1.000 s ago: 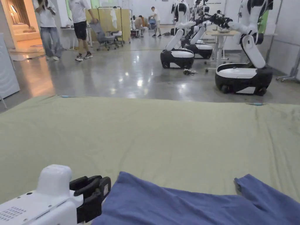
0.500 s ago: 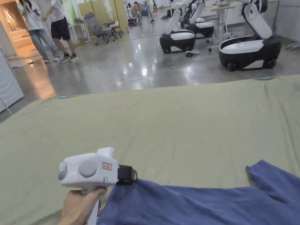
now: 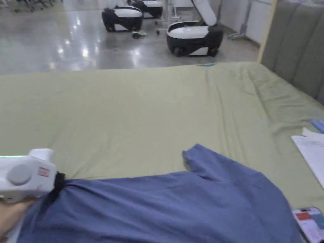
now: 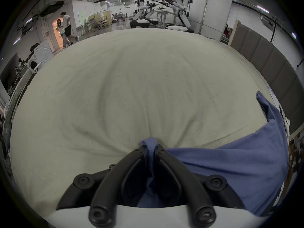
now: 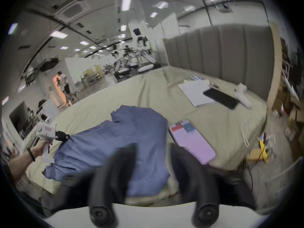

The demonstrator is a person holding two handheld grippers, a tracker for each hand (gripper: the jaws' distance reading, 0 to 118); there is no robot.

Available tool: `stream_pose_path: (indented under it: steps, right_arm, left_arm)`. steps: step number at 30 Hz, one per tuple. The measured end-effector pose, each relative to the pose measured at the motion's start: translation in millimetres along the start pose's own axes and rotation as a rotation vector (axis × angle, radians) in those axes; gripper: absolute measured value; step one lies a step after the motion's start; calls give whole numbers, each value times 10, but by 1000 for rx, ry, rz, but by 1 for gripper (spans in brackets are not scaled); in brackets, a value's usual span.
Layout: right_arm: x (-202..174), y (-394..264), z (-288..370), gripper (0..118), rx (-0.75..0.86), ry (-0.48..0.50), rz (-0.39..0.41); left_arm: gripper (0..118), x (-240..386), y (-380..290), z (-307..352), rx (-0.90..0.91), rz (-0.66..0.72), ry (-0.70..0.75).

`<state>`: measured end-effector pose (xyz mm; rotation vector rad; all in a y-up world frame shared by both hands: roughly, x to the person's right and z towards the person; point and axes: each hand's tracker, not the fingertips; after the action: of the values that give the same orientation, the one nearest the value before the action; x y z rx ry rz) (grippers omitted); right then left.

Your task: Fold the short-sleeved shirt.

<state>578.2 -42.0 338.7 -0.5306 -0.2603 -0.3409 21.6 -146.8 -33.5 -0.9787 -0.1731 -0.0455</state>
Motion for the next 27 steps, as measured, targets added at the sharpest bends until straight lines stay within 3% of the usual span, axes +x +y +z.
stream_pose_path:
  steps: [3, 6, 12, 13, 15, 17, 18, 19, 22, 27]
  right_arm:
    - [252, -123, 14, 88, -64, -4, -76]
    - [313, -207, -42, 90, -122, -48, -80]
    - [291, -323, -447, 90, -269, -9, -154]
    - [273, -347, -520, 85, -293, -17, -148]
    - [198, -402, -647, 48, -340, -50, -121]
    - [117, -429, -647, 11, -300, -21, -77]
    - [69, -431, -635, 8, -291, 26, -88]
    - [47, -422, -618, 8, -280, 9, -103]
    - [-17, -304, -466, 8, -180, 6, -46]
    - [-145, 66, -240, 8, -53, 99, 22]
  left_arm:
    - [7, 12, -32, 34, -2, 22, -15]
    - [7, 12, -38, 40, -2, 22, -24]
    - [7, 96, -98, 139, 5, 37, -41]
    - [7, 116, -98, 147, 5, 36, -39]
    - [7, 147, -100, 170, 6, 28, -31]
    - [7, 179, -126, 187, 10, 28, -28]
    - [7, 169, -130, 183, 16, 27, -27]
    - [7, 139, -119, 169, 20, 28, -26]
    - [7, 58, -147, 342, 116, 55, -78]
    - [7, -232, -45, 1133, 322, 108, -169]
